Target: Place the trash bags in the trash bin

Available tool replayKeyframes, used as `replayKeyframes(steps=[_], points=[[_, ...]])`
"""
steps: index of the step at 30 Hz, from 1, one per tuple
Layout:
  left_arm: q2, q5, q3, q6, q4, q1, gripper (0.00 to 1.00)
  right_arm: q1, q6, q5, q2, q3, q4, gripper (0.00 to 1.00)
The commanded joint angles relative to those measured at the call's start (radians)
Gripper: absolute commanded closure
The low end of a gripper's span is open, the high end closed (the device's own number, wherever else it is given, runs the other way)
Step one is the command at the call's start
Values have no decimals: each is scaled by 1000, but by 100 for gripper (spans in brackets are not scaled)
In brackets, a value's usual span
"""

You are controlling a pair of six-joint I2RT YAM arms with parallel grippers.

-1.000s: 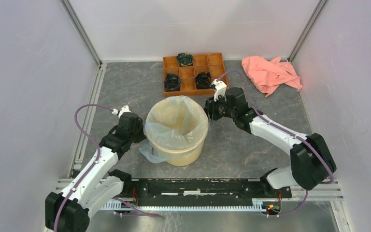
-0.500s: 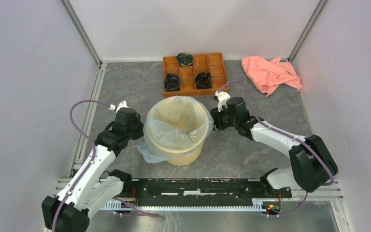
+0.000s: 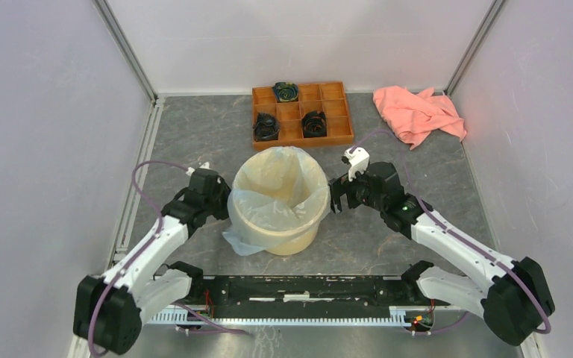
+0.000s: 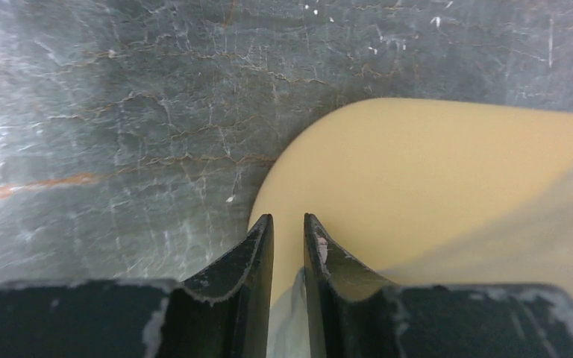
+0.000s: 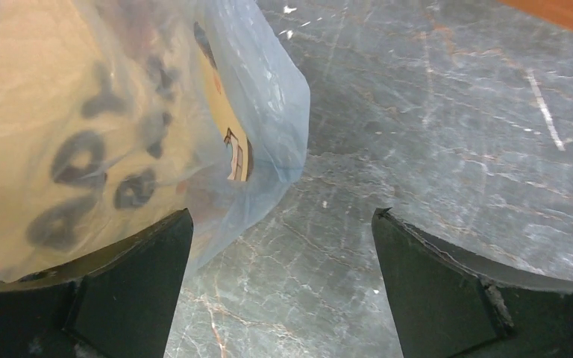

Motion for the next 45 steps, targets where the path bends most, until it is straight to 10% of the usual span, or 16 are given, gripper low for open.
replayKeyframes(steps=[1, 9, 19, 34, 41, 45], points=[[149, 136, 19, -78, 231, -27, 72, 2, -11, 22, -63, 11, 15, 2], [221, -108, 239, 15, -2, -124, 67, 2, 26, 82, -166, -90, 25, 2], [-262, -185, 146, -94, -346, -124, 1, 2, 46, 169, -244, -162, 44, 15], [-484, -181, 213, -231, -602, -124, 3, 2, 38, 130, -232, -151, 39, 18], [-497, 55, -32, -289, -225, -124, 8, 1, 68, 51, -215, -173, 96, 21], [-320, 194, -159, -283, -2, -125, 28, 2, 70, 12, -191, -206, 144, 38]])
